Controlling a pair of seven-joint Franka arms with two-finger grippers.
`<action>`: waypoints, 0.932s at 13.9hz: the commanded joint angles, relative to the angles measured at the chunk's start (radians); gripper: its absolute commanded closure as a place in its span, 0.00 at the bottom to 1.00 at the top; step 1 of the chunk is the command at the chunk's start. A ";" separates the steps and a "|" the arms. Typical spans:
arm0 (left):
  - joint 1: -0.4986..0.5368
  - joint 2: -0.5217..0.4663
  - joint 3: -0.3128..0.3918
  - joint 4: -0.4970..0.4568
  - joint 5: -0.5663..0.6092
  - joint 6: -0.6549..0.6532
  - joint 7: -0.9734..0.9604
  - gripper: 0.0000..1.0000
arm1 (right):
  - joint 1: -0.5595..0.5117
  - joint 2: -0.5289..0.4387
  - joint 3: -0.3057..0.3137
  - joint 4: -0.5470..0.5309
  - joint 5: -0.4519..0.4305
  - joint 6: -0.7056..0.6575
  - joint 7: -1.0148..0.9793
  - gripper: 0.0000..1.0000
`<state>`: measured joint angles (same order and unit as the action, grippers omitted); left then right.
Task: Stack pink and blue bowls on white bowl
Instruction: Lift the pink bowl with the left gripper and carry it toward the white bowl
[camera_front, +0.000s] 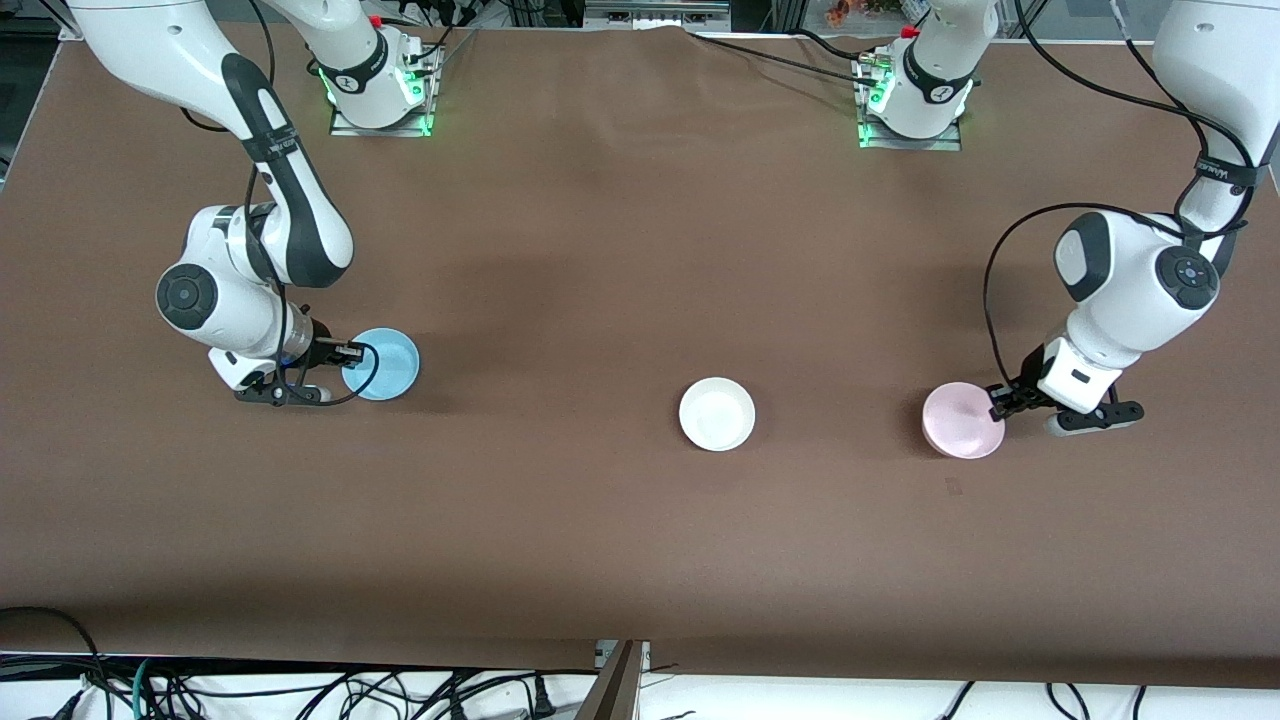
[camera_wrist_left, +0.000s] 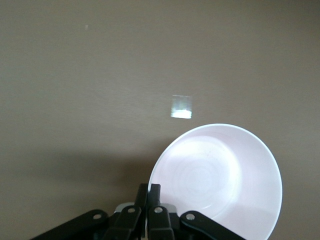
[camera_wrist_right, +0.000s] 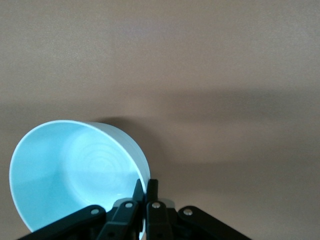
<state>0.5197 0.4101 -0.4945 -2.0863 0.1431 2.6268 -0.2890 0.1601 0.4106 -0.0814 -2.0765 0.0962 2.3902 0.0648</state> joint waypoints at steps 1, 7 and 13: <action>0.002 -0.036 -0.082 0.008 0.029 -0.047 -0.192 1.00 | 0.001 -0.015 0.017 0.009 0.008 -0.022 -0.010 1.00; -0.070 -0.059 -0.197 0.008 0.030 -0.053 -0.493 1.00 | 0.004 -0.019 0.029 0.038 0.008 -0.106 0.004 1.00; -0.210 -0.040 -0.191 0.041 0.050 -0.053 -0.695 1.00 | 0.004 -0.013 0.038 0.047 0.010 -0.108 0.004 1.00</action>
<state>0.3416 0.3706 -0.6961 -2.0676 0.1442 2.5950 -0.9096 0.1653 0.4054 -0.0477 -2.0404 0.0962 2.3038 0.0671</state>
